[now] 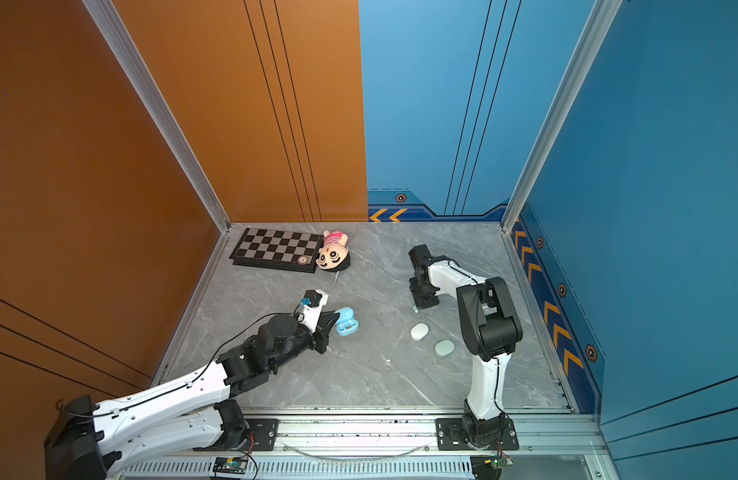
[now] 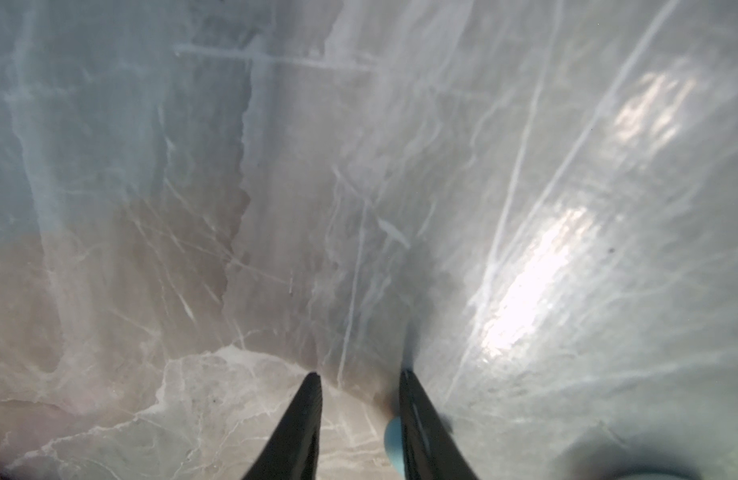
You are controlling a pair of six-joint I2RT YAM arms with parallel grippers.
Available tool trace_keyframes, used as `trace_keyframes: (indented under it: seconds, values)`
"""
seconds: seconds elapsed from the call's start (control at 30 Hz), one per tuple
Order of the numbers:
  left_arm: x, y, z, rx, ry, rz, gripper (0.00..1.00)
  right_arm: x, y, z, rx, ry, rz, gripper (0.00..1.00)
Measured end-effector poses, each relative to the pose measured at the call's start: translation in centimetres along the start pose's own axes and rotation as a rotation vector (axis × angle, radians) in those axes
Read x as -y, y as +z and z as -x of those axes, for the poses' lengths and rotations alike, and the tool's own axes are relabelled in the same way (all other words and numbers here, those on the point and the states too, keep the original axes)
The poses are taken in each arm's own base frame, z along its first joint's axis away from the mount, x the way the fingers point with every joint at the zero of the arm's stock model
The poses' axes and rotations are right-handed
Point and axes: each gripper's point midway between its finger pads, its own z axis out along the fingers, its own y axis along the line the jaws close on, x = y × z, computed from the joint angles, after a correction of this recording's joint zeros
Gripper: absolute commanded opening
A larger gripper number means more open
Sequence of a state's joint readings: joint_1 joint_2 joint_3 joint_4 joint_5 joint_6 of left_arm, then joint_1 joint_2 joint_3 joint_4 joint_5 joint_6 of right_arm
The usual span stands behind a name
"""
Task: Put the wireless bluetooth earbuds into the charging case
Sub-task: 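Lower the right gripper and close it on the small blue earbud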
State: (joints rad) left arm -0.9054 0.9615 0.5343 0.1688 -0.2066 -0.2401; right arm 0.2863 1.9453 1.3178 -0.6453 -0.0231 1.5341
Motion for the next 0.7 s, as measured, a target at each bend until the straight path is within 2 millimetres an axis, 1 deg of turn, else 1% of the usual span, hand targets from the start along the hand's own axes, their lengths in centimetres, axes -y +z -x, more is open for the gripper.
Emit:
trace_keyframes:
  seconds: [0.1,0.3,0.53,0.7]
  values:
    - [0.0,0.0,-0.1,-0.002,0.001,0.0,0.0,-0.1,-0.2,0.3,0.028,-0.093,-0.006,0.41]
    - [0.1,0.0,-0.1,-0.002,0.009,-0.001,0.0,-0.7,-0.9,0.8,0.099,-0.308,-0.009,0.42]
    - [0.1,0.0,-0.1,-0.002,0.009,-0.001,0.0,-0.2,-1.0,0.1,0.118,-0.472,-0.042,0.45]
    - [0.1,0.0,-0.1,-0.002,0.009,0.0,0.0,-0.3,-1.3,-0.6,0.133,-0.558,-0.052,0.47]
